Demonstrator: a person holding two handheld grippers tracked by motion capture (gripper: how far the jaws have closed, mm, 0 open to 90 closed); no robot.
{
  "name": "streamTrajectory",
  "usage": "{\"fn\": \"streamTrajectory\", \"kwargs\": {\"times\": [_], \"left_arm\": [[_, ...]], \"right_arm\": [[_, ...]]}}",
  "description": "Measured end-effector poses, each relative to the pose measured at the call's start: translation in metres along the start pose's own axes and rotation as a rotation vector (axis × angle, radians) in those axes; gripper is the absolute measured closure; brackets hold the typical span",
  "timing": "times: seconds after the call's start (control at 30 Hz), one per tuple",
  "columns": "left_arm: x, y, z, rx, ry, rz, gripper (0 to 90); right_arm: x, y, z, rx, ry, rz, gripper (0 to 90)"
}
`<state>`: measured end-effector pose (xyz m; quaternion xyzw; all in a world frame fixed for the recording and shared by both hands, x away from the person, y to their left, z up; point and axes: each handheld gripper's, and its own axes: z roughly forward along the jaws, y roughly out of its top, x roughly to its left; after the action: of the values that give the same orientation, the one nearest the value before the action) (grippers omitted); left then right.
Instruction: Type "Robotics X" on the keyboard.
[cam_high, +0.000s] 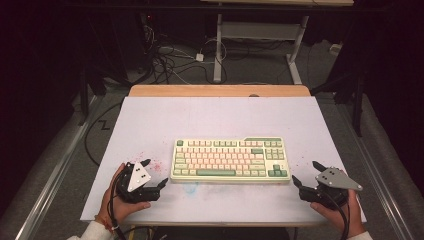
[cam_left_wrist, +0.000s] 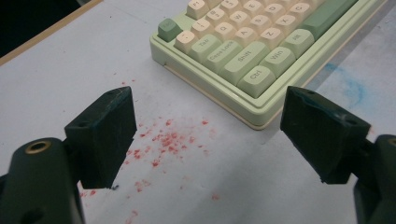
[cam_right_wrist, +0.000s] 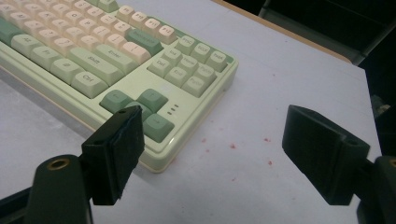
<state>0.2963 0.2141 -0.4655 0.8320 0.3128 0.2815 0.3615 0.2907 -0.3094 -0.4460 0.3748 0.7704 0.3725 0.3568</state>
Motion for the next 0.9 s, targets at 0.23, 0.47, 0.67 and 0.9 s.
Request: {"fn": "streamTrajectory", "kwargs": {"times": [0.23,0.47,0.67,0.9], "left_arm": [[-0.001,0.000,-0.001,-0.007,0.000,0.006,17.2],[-0.001,-0.002,-0.004,-0.004,-0.001,0.007,17.2],[-0.001,-0.002,-0.005,-0.004,0.007,0.009,17.2],[-0.001,0.000,-0.004,0.000,0.010,0.011,17.2]], "right_arm": [[0.000,0.000,-0.002,-0.002,-0.008,0.002,20.4],[0.001,0.002,-0.003,0.000,-0.009,-0.008,20.4],[-0.001,0.009,-0.011,-0.051,0.060,-0.004,28.3],[-0.005,0.029,-0.007,-0.047,0.119,0.028,50.0]]}}
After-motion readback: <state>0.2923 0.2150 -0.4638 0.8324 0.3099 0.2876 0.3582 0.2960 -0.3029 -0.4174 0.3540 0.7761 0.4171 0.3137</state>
